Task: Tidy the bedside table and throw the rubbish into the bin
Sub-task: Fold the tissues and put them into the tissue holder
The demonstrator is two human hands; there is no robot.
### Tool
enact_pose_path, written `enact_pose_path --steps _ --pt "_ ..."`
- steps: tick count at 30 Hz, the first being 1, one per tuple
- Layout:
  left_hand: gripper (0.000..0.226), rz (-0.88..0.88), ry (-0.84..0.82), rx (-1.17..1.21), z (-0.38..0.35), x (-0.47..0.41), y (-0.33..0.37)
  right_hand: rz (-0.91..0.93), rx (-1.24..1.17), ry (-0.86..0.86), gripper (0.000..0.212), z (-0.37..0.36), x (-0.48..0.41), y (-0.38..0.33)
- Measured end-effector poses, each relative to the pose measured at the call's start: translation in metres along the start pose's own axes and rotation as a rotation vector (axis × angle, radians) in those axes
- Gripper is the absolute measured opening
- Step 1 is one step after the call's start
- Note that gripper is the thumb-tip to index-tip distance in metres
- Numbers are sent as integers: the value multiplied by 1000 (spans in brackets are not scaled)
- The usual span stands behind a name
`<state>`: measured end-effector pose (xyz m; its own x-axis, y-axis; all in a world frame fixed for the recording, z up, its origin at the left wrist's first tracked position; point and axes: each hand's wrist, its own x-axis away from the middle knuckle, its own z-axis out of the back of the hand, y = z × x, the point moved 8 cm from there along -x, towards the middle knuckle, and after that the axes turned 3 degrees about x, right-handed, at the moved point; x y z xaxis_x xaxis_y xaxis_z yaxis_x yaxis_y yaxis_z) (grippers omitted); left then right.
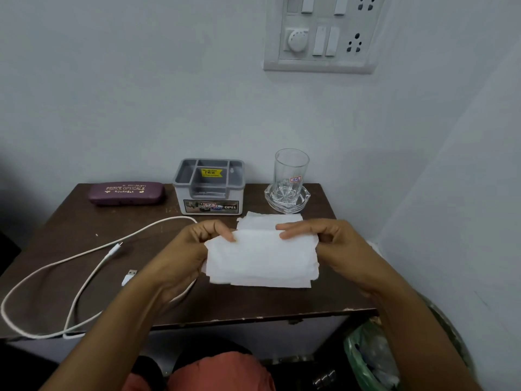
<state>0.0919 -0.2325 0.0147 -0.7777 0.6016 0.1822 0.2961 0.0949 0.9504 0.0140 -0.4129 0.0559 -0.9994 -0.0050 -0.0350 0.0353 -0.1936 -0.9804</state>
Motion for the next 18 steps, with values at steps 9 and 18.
enact_pose_path --steps 9,18 --pt "23 -67 -204 135 -7 38 32 169 109 -64 47 -14 2 -33" --pt "73 132 -301 -336 -23 35 37 220 495 -336 46 -48 -19 -80"
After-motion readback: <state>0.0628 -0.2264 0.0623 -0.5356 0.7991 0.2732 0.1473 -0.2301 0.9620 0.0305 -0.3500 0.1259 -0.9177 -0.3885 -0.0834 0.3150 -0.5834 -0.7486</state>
